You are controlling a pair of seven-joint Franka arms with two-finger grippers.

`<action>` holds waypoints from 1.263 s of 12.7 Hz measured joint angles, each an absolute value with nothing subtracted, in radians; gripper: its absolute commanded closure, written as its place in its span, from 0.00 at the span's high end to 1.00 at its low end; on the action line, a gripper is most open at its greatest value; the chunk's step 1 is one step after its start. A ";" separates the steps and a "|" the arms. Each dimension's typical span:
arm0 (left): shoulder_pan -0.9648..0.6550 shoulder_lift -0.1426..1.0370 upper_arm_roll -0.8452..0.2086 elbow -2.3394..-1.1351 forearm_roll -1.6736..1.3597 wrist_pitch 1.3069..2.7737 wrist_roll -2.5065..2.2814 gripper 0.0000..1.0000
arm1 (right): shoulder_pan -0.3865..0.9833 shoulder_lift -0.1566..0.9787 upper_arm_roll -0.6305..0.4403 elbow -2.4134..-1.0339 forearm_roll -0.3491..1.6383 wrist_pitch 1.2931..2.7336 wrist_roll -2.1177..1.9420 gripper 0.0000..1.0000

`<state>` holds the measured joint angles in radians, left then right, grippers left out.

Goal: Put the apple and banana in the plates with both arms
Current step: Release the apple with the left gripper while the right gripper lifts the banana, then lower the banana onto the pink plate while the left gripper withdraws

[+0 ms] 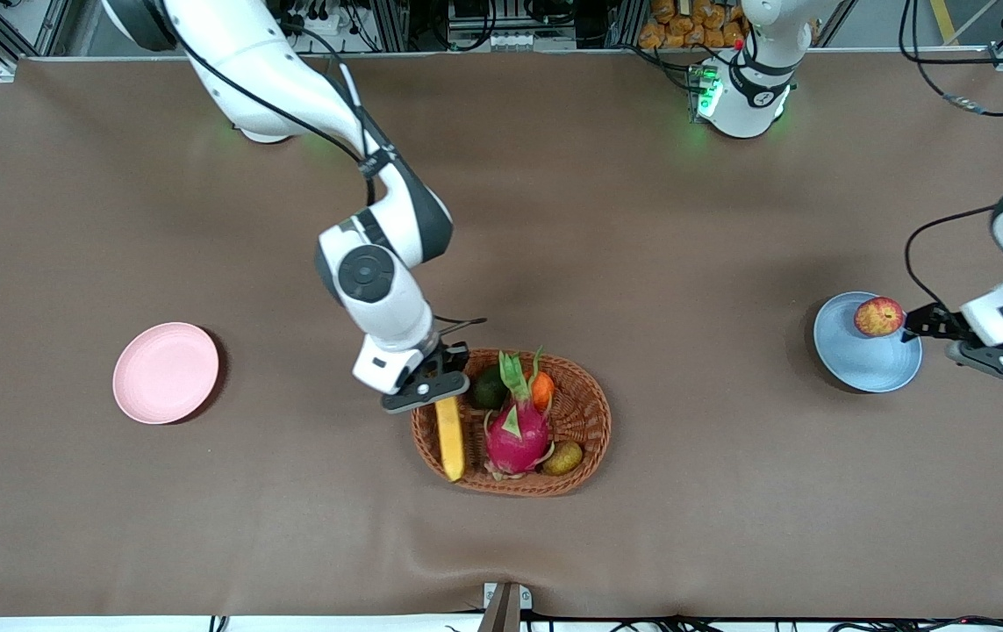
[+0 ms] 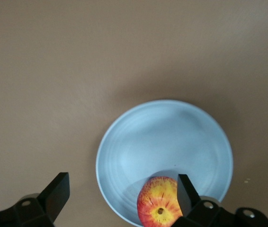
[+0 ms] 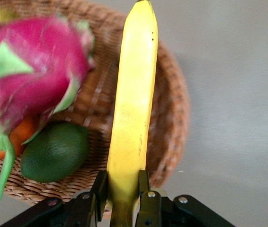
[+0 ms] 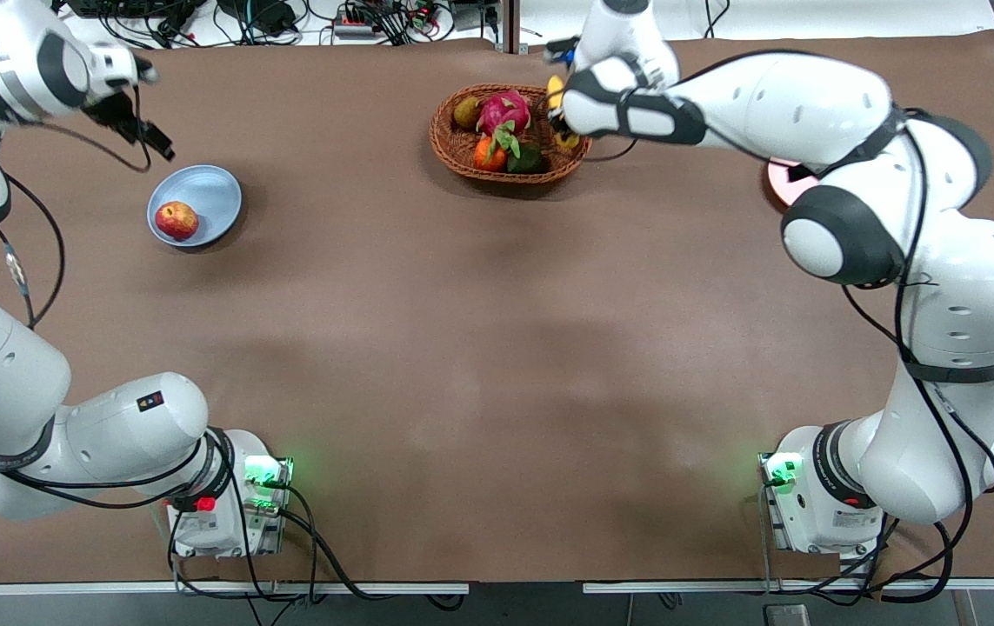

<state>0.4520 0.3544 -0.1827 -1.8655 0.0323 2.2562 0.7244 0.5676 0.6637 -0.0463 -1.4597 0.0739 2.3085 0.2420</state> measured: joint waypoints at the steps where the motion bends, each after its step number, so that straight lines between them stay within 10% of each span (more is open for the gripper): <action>1: 0.448 0.352 -0.192 -1.814 0.032 2.211 0.717 1.00 | 0.537 0.630 -0.046 -1.457 0.074 2.274 0.242 0.00; 16: 0.129 0.229 -0.192 -1.560 0.032 1.730 0.226 1.00 | 0.081 0.353 -0.054 -1.494 0.074 1.777 0.169 0.00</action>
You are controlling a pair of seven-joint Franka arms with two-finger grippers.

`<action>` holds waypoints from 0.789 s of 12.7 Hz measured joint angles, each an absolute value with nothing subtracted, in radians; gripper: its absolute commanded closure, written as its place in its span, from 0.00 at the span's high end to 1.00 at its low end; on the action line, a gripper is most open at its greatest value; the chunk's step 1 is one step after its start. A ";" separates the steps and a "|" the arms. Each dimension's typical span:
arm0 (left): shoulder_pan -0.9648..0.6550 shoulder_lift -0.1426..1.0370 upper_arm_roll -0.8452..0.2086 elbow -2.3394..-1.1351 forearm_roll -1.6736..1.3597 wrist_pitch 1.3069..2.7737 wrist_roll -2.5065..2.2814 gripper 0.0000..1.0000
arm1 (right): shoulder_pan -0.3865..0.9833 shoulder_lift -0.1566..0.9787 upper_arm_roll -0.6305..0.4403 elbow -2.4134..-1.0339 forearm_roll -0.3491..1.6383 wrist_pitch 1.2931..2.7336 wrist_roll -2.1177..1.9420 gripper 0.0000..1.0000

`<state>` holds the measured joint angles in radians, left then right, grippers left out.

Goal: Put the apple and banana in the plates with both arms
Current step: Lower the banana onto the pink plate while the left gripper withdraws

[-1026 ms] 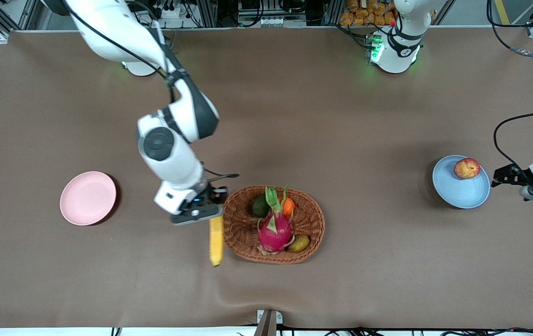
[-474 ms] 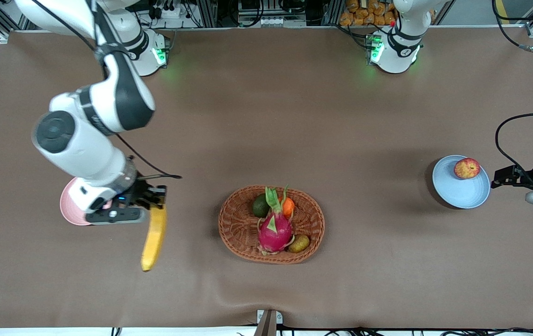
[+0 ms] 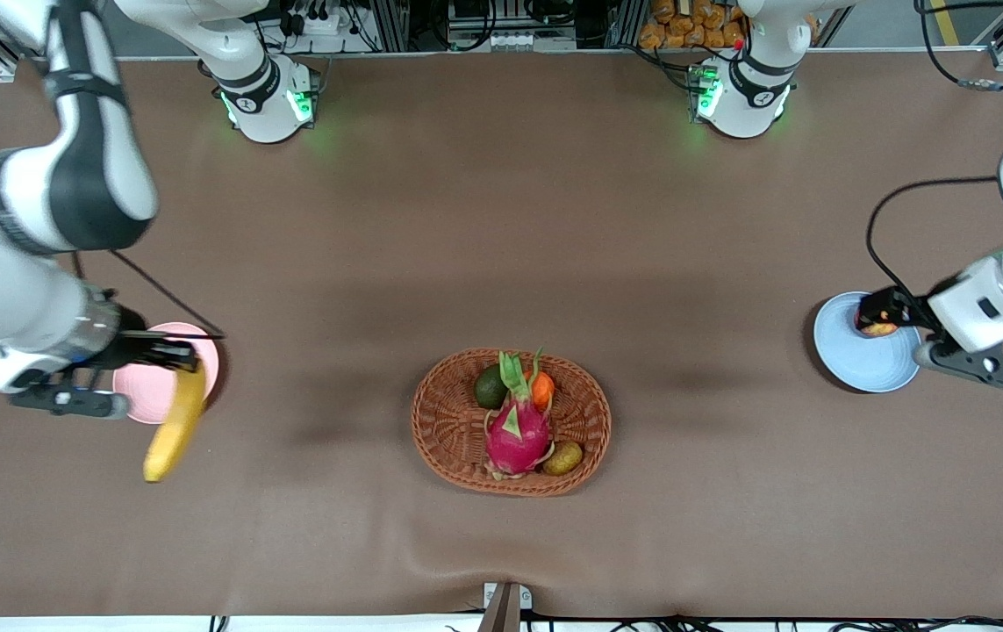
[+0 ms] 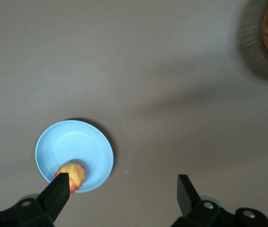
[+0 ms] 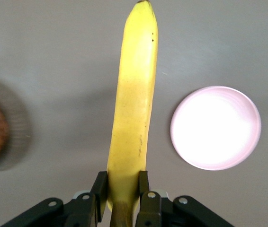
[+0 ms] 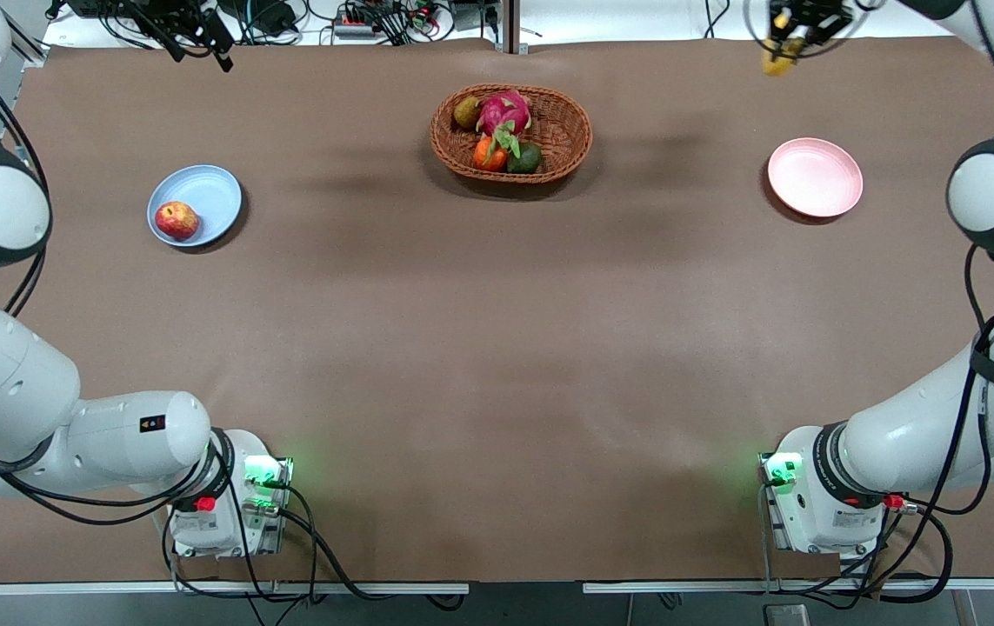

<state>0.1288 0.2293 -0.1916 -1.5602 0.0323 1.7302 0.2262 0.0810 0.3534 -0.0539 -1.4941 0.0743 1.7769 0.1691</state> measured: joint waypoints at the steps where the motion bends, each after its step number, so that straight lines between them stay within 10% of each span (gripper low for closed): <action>1: 0.092 0.206 -0.155 -1.552 0.032 1.702 0.221 1.00 | 0.032 0.349 -0.054 -1.531 0.074 1.776 0.130 0.00; 9: -0.009 0.054 -0.007 -1.493 0.032 1.467 0.208 1.00 | -0.091 0.356 -0.043 -1.855 0.074 2.033 0.007 0.01; 10: -0.009 0.029 -0.002 -1.495 0.032 1.449 0.196 1.00 | -0.091 0.364 -0.043 -1.877 0.074 2.067 0.005 0.13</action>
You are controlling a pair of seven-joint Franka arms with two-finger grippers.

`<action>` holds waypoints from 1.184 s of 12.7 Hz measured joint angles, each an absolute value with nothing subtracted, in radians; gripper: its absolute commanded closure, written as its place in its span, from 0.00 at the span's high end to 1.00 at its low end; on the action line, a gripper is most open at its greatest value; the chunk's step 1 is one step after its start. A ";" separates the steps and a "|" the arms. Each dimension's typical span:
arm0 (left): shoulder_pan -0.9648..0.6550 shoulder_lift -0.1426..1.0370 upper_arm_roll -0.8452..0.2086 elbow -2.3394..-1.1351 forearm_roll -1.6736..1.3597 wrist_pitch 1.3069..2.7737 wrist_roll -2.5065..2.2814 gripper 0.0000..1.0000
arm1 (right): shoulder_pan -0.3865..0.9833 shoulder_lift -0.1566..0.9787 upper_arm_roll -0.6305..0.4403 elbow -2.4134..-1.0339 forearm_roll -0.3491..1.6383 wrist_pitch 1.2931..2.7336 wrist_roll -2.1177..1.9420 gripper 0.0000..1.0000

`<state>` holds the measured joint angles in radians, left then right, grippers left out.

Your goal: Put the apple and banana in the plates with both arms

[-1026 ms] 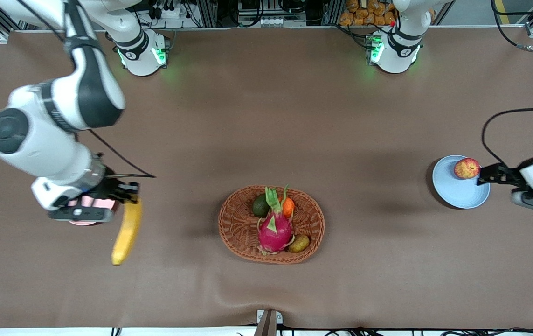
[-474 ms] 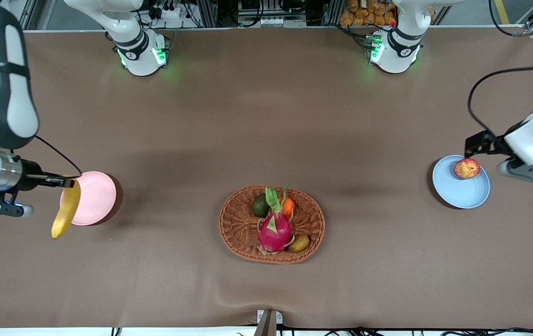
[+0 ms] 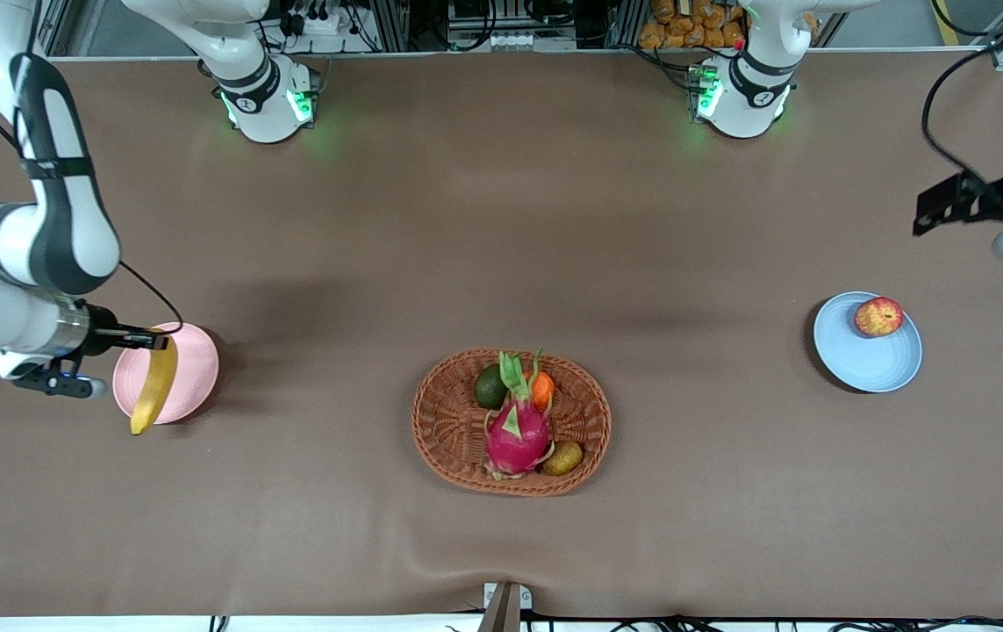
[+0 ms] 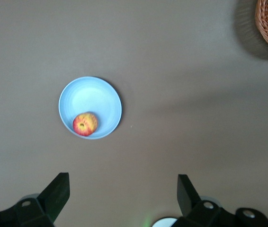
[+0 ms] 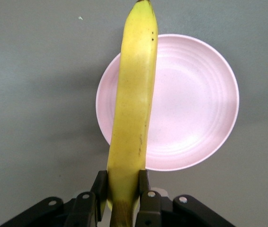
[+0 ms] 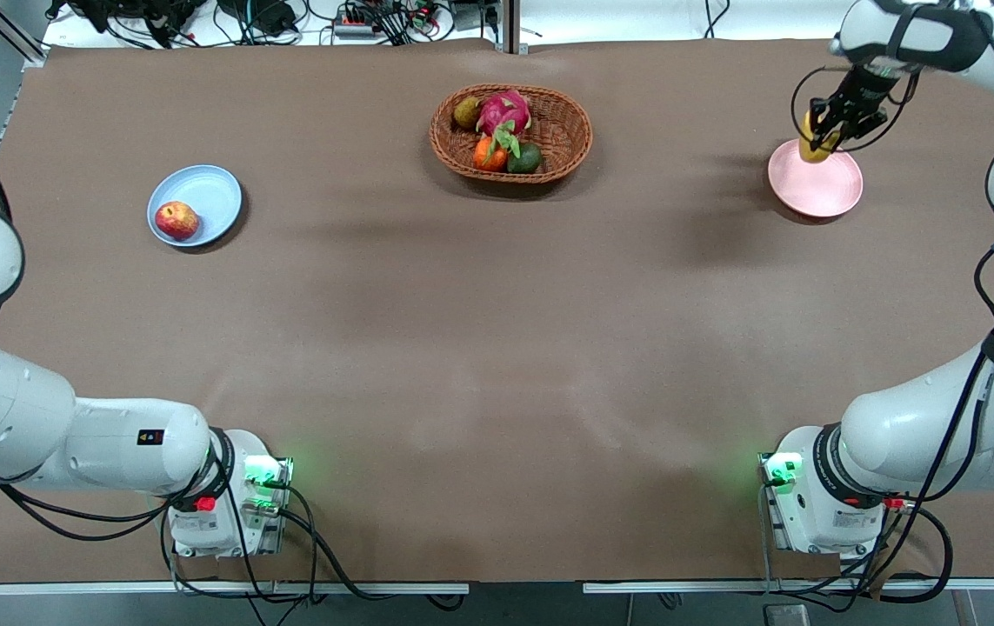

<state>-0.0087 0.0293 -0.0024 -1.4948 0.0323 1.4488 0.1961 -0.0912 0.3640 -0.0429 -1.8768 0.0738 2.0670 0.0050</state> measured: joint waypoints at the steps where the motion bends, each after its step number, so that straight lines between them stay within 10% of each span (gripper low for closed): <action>1: -0.009 0.006 0.000 -1.497 0.032 1.439 0.186 1.00 | -0.091 0.375 -0.043 -1.885 0.069 2.093 0.003 0.49; 2: -0.009 -0.011 0.000 -1.499 0.032 1.433 0.177 1.00 | -0.092 0.389 -0.043 -1.886 0.051 2.118 0.002 0.91; 3: -0.009 -0.022 0.001 -1.503 0.032 1.430 0.172 1.00 | -0.093 0.400 -0.044 -1.886 0.032 2.137 0.002 1.00; 15: -0.014 -0.023 0.019 -1.508 0.019 1.437 -0.024 1.00 | -0.013 0.102 -0.011 -1.807 0.018 1.840 -0.004 1.00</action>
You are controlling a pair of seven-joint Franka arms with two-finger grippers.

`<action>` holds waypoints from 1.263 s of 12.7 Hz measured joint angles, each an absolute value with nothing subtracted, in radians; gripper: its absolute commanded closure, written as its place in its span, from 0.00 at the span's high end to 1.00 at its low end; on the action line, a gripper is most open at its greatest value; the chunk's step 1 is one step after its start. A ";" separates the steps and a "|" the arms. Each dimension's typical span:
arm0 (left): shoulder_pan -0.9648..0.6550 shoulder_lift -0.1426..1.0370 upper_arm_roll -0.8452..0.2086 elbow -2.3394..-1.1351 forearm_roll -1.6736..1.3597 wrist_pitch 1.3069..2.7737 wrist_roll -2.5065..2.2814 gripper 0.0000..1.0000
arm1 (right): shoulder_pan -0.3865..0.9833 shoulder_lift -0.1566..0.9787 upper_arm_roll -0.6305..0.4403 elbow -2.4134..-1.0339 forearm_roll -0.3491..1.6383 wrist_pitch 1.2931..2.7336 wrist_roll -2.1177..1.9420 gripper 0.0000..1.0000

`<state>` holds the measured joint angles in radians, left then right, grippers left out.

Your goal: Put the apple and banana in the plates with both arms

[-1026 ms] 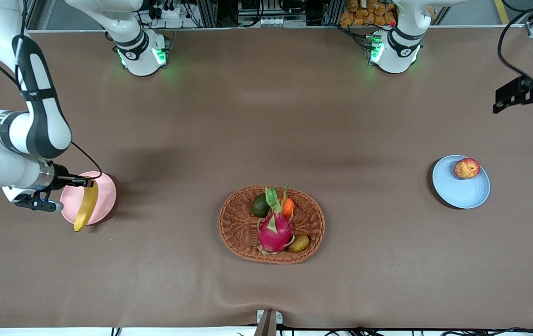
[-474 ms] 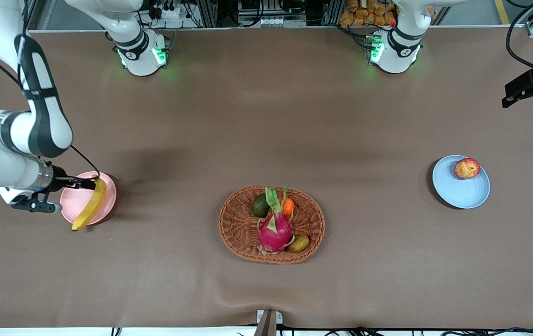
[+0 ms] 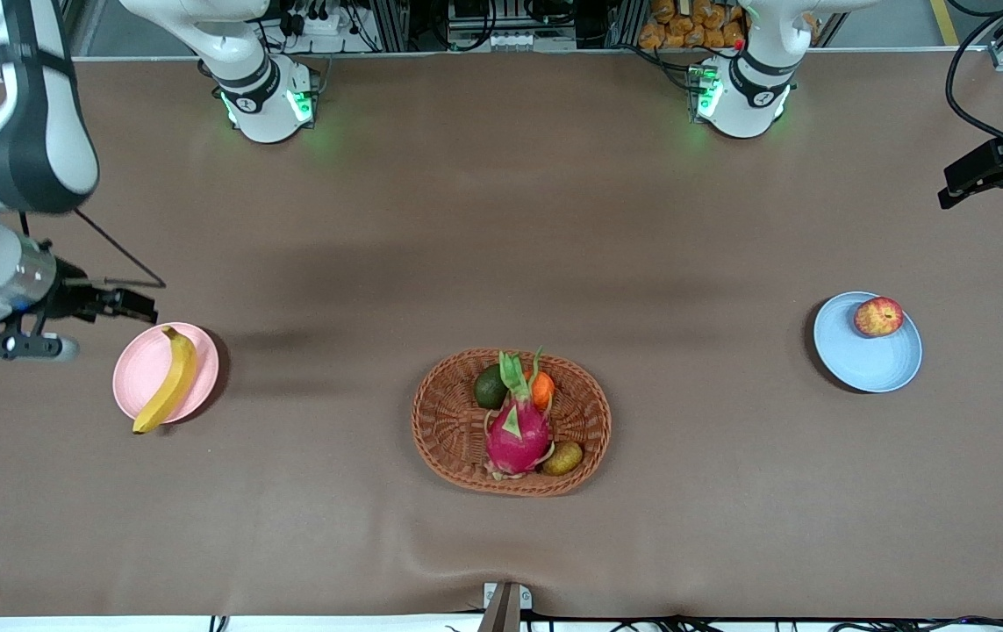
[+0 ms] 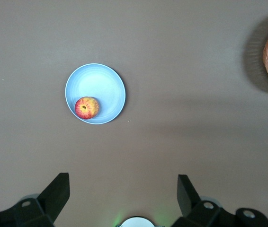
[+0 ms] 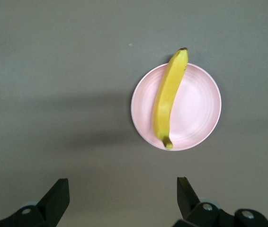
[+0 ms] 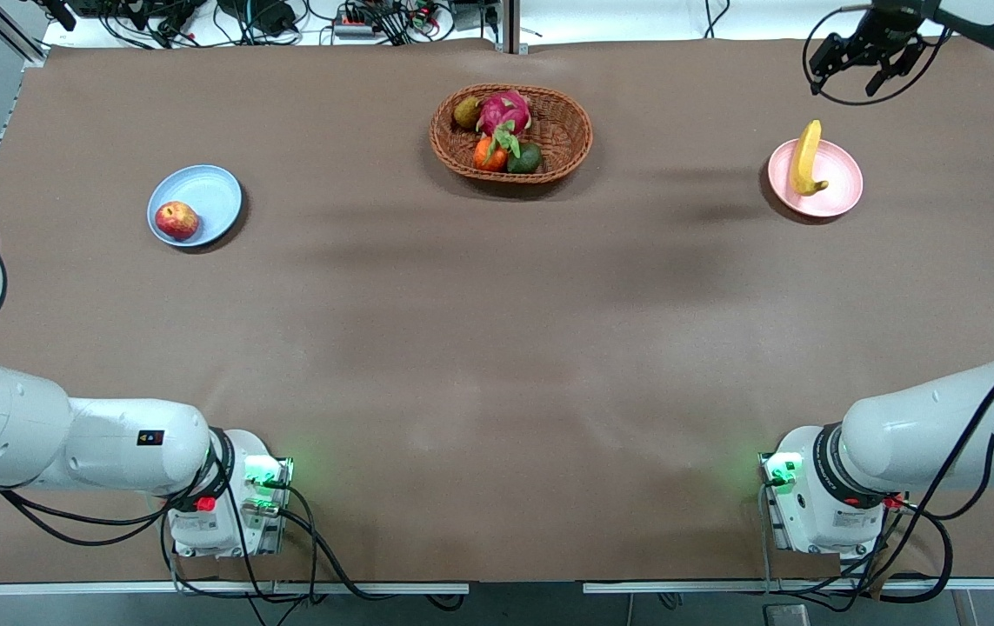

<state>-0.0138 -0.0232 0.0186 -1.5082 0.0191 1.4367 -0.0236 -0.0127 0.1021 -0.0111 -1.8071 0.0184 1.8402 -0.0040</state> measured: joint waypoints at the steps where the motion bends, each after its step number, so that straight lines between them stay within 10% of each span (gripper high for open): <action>1: -0.014 -0.022 0.019 -1.509 0.017 1.441 -0.024 1.00 | 0.003 0.074 -0.010 -1.783 0.018 1.781 -0.004 1.00; 9: -0.014 -0.010 0.019 -1.525 0.013 1.458 -0.039 1.00 | -0.014 0.037 -0.028 -1.463 0.018 1.382 -0.073 1.00; 16: -0.014 -0.010 0.018 -1.525 0.012 1.462 -0.062 1.00 | -0.015 0.046 -0.027 -1.443 0.021 1.434 -0.009 1.00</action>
<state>-0.0144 -0.0098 0.0182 -1.5254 0.0118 1.4620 -0.0618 -0.0148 0.0460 -0.0273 -1.4426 0.0210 1.4341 -0.0089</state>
